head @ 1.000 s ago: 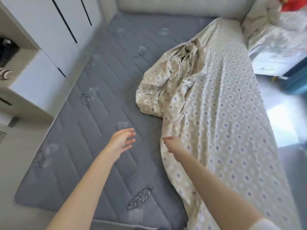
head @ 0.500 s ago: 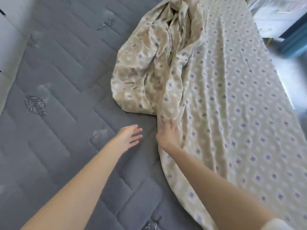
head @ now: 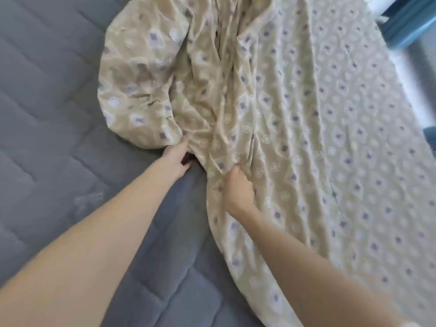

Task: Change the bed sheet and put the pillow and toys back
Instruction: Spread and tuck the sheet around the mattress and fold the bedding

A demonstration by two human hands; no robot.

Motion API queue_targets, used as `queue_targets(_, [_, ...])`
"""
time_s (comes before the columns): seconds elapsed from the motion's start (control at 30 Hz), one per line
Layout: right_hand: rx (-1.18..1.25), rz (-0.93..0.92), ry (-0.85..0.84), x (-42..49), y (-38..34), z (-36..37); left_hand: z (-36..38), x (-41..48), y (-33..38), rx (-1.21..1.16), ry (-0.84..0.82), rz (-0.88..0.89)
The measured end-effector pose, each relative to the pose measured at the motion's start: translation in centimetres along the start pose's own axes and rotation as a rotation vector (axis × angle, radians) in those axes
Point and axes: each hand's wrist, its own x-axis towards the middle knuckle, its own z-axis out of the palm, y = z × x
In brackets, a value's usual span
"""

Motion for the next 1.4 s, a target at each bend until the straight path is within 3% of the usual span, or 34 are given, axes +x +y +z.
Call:
queue_targets(0.07, [0.214,0.041,-0.006,-0.3,0.8,-1.5,-0.2,-0.7,0.2,-0.026,-0.052,0.041])
queue_targets(0.17, [0.492,0.104,0.142,-2.2,1.4,-3.4,-1.1,-3.1,0.9,-0.135,-0.084,0.106])
queue_targets(0.33, [0.645,0.238,0.373,-5.3,0.9,-7.5,-4.2,-9.9,3.5,-0.077,0.094,0.317])
queue_targets(0.47, [0.634,0.199,0.373,-7.7,-0.2,-10.7,-7.8,-16.0,5.3,0.05,0.229,0.451])
queue_targets(0.6, [0.631,0.019,0.142,-11.2,-2.3,-12.6,-11.0,-22.5,6.8,0.225,0.282,0.493])
queue_targets(0.7, [0.482,-0.165,-0.04,-14.3,-4.2,-13.1,-11.7,-27.0,7.4,0.46,0.279,0.507])
queue_targets(0.8, [0.361,-0.352,-0.17,-17.8,-6.2,-13.9,-12.5,-32.2,8.3,0.542,0.272,0.566])
queue_targets(0.97, [0.186,-0.454,-0.106,-21.5,-8.6,-14.3,-13.6,-37.8,9.7,0.515,0.165,0.619])
queue_targets(1.17, [0.117,-0.429,0.022,-24.0,-10.2,-13.6,-16.3,-40.7,11.1,0.342,0.048,0.586])
queue_targets(1.23, [0.149,-0.43,0.046,-25.6,-12.4,-12.9,-18.7,-41.7,12.1,0.239,-0.062,0.57])
queue_targets(1.4, [0.286,-0.296,0.091,-30.2,-15.7,-11.3,-23.1,-42.3,14.4,0.06,-0.09,0.592])
